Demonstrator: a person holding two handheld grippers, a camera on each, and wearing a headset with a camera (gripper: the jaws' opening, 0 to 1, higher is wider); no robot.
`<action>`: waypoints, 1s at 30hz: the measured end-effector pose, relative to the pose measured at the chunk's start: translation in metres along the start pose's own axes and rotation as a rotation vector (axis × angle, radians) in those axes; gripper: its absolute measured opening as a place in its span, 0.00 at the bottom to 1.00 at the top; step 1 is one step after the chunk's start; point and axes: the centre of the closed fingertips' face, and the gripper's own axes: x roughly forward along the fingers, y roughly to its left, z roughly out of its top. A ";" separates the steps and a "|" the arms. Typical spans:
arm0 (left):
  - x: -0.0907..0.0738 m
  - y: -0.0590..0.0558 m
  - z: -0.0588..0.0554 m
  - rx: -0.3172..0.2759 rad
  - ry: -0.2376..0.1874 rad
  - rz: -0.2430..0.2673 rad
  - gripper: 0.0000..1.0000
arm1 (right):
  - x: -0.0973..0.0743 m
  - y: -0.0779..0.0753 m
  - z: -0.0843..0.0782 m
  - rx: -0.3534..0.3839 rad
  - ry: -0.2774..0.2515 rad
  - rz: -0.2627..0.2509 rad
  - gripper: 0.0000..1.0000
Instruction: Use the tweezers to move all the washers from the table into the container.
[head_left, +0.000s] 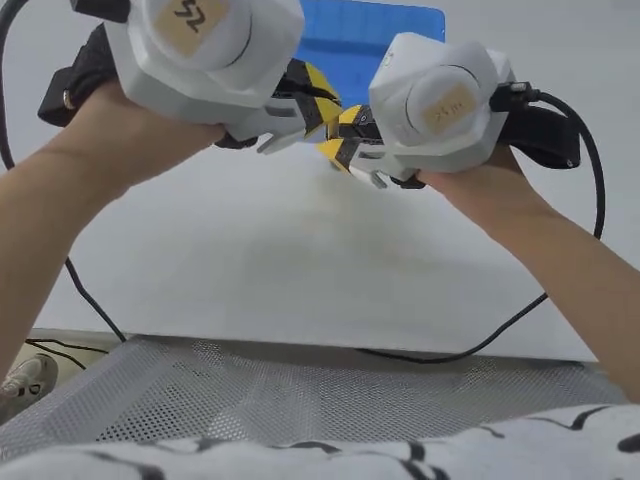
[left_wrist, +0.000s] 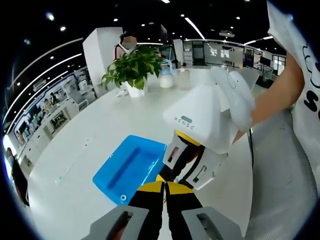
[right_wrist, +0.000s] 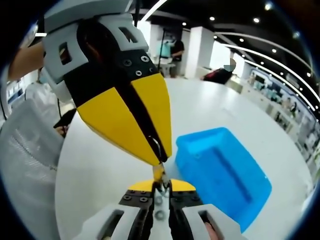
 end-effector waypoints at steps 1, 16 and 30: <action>0.000 0.000 0.000 0.001 0.000 0.000 0.00 | 0.000 0.000 0.000 0.008 0.000 0.003 0.06; 0.004 0.000 0.002 0.016 -0.002 -0.009 0.00 | -0.004 -0.003 -0.002 0.014 0.003 -0.014 0.07; 0.007 -0.005 0.006 0.019 0.006 -0.020 0.00 | -0.002 -0.008 -0.006 0.062 0.007 -0.011 0.05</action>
